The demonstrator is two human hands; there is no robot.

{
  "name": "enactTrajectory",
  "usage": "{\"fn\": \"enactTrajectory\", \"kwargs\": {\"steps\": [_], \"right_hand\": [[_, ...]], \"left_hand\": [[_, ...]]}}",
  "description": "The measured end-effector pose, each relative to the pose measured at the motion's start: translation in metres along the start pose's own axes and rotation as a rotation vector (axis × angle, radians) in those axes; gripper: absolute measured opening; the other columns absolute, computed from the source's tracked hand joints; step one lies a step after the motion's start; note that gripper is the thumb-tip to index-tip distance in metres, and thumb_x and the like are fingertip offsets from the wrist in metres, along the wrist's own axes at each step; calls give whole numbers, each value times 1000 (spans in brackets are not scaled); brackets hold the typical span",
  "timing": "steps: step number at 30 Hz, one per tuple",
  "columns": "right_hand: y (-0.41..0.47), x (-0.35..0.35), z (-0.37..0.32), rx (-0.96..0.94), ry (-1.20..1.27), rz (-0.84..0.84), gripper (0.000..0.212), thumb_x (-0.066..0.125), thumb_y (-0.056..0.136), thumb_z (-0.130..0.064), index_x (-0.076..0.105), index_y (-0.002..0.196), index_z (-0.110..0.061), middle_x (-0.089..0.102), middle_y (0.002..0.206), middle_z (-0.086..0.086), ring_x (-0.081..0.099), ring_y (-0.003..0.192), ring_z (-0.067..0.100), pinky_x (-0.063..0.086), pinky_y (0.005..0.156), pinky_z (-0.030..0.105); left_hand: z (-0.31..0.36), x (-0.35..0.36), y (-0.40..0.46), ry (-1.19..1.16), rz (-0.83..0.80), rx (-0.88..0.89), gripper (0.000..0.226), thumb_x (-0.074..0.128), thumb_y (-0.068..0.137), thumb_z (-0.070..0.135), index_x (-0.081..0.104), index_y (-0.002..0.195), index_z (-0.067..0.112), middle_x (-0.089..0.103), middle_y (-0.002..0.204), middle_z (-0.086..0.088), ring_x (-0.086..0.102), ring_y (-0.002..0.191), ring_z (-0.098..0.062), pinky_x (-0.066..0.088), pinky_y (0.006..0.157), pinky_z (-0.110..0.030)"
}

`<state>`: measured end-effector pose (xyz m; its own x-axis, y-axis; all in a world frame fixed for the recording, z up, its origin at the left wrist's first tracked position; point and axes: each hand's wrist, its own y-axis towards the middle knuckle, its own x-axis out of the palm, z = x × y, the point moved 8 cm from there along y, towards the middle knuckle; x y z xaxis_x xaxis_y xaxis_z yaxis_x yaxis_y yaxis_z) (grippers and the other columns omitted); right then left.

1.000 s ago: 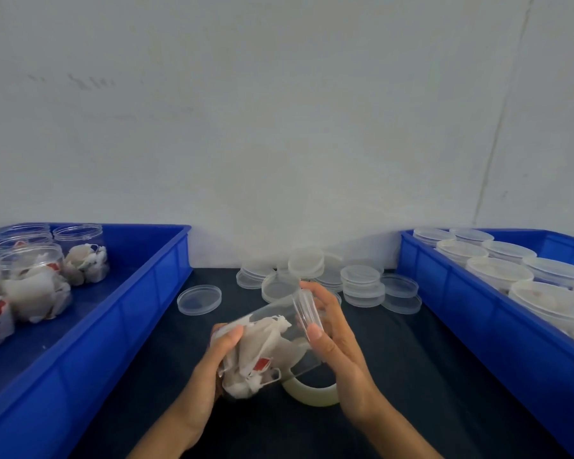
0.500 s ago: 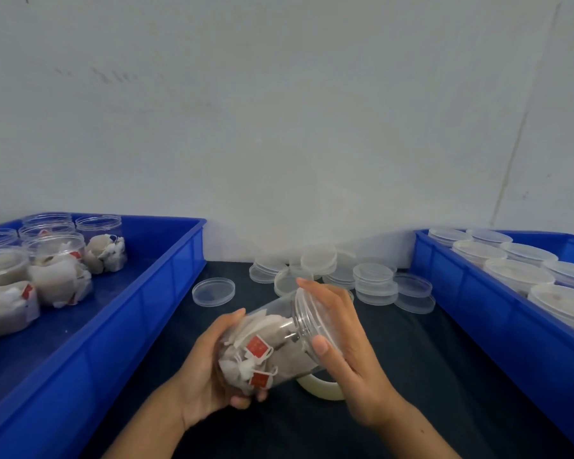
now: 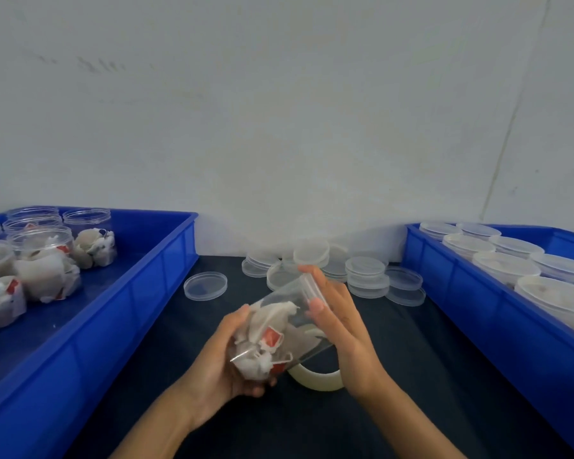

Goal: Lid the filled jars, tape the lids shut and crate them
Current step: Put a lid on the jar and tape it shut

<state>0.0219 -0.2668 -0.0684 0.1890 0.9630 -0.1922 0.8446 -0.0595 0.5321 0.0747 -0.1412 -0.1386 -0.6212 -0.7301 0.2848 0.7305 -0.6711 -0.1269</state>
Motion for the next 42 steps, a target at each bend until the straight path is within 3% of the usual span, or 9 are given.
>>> {"fn": "enactTrajectory", "kwargs": {"steps": [4,7,12,19,25,29,32,38,42], "right_hand": [[4,-1,22,167,26,3,56,40,85,-65,52,132,-38,63,123,7,63,110,22,52,95,32],[9,5,24,230,31,-62,109,47,53,-94,30,146,-39,31,151,-15,37,133,1,36,112,34],[-4,5,5,33,-11,-71,51,45,95,-35,36,144,-45,35,146,-23,26,137,-8,28,106,8],[3,-6,24,292,140,-22,48,48,86,-55,43,134,-55,37,147,-9,55,120,8,38,111,43],[0,-4,12,100,16,-65,50,41,89,-64,35,139,-56,34,145,-30,30,135,-10,35,108,27],[6,-14,9,82,13,39,40,38,93,-53,50,130,-45,54,127,-27,54,118,0,48,88,13],[9,-18,10,120,15,38,41,38,90,-56,53,126,-42,57,117,-25,57,112,3,51,87,18],[9,-15,17,149,-111,136,30,47,94,-54,53,123,-46,56,120,-13,54,105,-3,45,87,17],[11,-2,10,128,-197,127,47,62,89,-45,49,133,-35,47,123,-9,43,97,-23,36,78,-2]], "left_hand": [[14,-9,0,246,215,308,69,65,61,64,45,120,33,60,119,-4,65,102,-21,57,77,-40],[14,-12,-2,74,187,275,61,65,67,60,57,120,30,67,110,-8,68,85,-22,53,60,-33],[4,-7,-2,-46,143,188,53,61,79,57,62,119,22,69,103,-15,63,77,-25,49,59,-33],[21,-6,-7,227,209,443,57,71,60,56,49,112,47,60,121,4,64,110,-16,57,87,-44],[9,2,-3,-40,72,287,59,66,72,51,54,125,27,67,113,-13,67,81,-21,53,58,-32],[13,1,-3,64,114,360,48,67,77,39,48,120,29,70,105,-1,70,89,-24,57,66,-36],[13,3,-3,122,106,363,53,74,81,41,44,123,31,69,107,3,69,100,-24,59,76,-41],[31,-11,-4,614,177,440,80,91,54,44,49,121,33,61,107,25,62,104,-2,55,79,-21],[27,-14,-4,882,287,451,117,87,47,58,21,143,53,41,121,37,50,113,9,46,86,-17]]}}
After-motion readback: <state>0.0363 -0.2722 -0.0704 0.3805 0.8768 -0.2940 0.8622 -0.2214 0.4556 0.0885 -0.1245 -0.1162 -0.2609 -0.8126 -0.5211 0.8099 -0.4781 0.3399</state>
